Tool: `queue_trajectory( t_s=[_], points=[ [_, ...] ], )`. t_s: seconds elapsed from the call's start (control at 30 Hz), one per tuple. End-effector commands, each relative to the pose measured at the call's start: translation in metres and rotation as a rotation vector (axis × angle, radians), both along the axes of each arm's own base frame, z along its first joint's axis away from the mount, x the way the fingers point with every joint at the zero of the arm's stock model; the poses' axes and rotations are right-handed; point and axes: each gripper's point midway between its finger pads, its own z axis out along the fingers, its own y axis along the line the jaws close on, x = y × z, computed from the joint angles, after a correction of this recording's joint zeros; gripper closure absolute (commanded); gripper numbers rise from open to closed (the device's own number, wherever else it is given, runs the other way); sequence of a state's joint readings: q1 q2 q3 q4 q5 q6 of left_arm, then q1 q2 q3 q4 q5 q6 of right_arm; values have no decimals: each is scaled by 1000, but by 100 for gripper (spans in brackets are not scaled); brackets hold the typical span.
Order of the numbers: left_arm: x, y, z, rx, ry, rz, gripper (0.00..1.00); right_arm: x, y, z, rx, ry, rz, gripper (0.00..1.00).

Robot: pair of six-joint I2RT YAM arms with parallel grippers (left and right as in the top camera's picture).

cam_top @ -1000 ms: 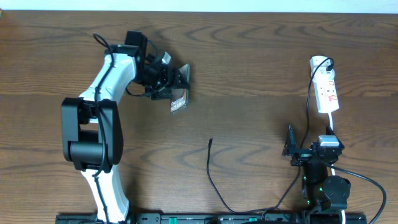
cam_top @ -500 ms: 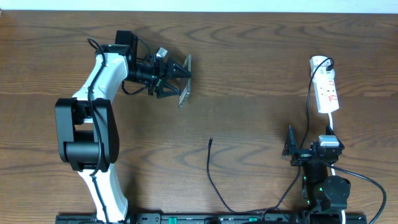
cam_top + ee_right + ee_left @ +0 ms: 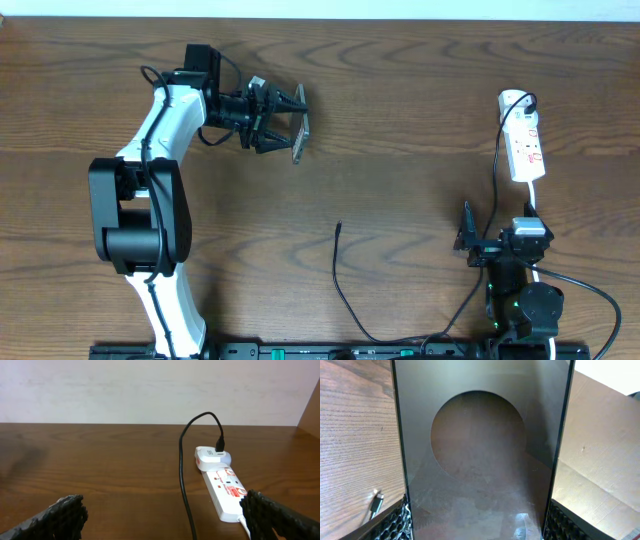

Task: Plug charger to phone and switch on socket
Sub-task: 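Lift the phone with the left gripper and tilt it upright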

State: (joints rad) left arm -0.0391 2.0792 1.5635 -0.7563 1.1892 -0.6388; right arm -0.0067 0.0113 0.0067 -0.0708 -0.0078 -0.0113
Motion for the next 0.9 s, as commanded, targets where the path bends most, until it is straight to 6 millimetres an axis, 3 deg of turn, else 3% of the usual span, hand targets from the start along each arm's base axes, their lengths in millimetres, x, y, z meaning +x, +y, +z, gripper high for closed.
queue_trajectory(
  t_s=[0.0, 0.87],
  points=[
    [2, 1, 23, -34, 24, 40, 93, 0, 3, 0, 7, 0, 13, 1],
    [7, 1, 25, -51, 110, 93, 93, 0, 3, 0, 7, 0, 13, 1]
  ],
)
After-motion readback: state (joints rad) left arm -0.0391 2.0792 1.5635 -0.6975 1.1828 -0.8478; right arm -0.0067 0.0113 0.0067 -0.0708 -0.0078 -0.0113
